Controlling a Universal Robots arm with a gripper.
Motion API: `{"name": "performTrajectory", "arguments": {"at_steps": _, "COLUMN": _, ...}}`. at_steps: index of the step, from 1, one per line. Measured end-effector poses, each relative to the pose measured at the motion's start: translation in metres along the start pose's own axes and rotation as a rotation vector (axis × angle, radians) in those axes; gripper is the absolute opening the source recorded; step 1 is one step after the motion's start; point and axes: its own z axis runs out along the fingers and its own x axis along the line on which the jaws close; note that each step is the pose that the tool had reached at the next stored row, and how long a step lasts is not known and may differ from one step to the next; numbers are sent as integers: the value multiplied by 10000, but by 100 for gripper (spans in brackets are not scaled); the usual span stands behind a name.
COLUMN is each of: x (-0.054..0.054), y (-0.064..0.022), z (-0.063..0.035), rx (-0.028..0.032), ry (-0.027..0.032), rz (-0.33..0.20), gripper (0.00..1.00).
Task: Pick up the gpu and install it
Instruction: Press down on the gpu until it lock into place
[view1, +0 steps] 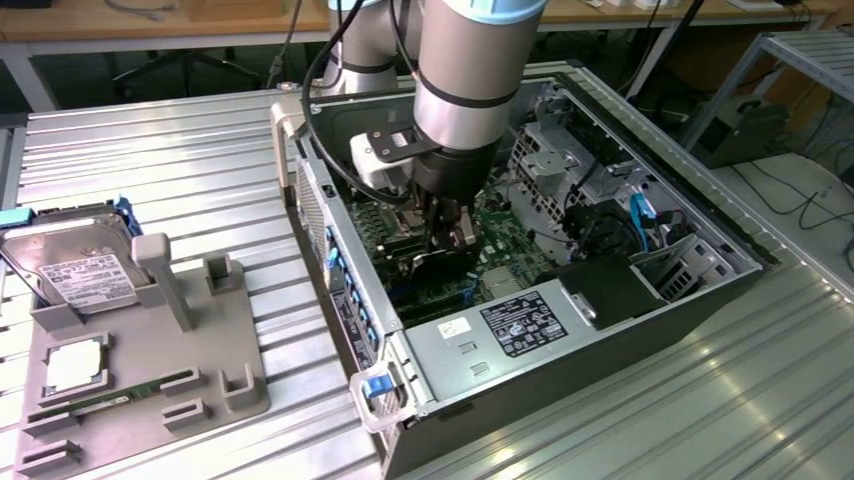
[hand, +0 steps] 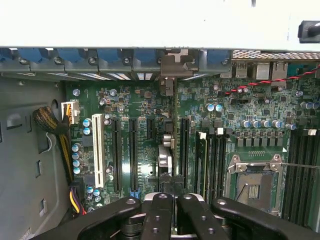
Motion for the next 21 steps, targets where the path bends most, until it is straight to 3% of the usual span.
{"name": "performTrajectory", "arguments": {"at_steps": 2, "x": 0, "y": -5, "z": 0, "rx": -12, "ry": 1, "rz": -1, "gripper": 11}}
{"name": "performTrajectory", "arguments": {"at_steps": 4, "x": 0, "y": -15, "z": 1, "rx": -171, "ry": 0, "rz": 11, "gripper": 11}}
{"name": "performTrajectory", "arguments": {"at_steps": 8, "x": 1, "y": -29, "z": 3, "rx": -871, "ry": -3, "rz": 55, "gripper": 11}}
{"name": "performTrajectory", "arguments": {"at_steps": 11, "x": 1, "y": -43, "z": 3, "rx": -1181, "ry": -7, "rz": 74, "gripper": 11}}
{"name": "performTrajectory", "arguments": {"at_steps": 12, "x": 1, "y": -44, "z": 3, "rx": -1224, "ry": -7, "rz": 76, "gripper": 11}}
{"name": "performTrajectory", "arguments": {"at_steps": 15, "x": 1, "y": -30, "z": 1, "rx": -1227, "ry": -6, "rz": 78, "gripper": 11}}
{"name": "performTrajectory", "arguments": {"at_steps": 21, "x": -15, "y": 87, "z": -5, "rx": -1225, "ry": -5, "rz": 74, "gripper": 11}}
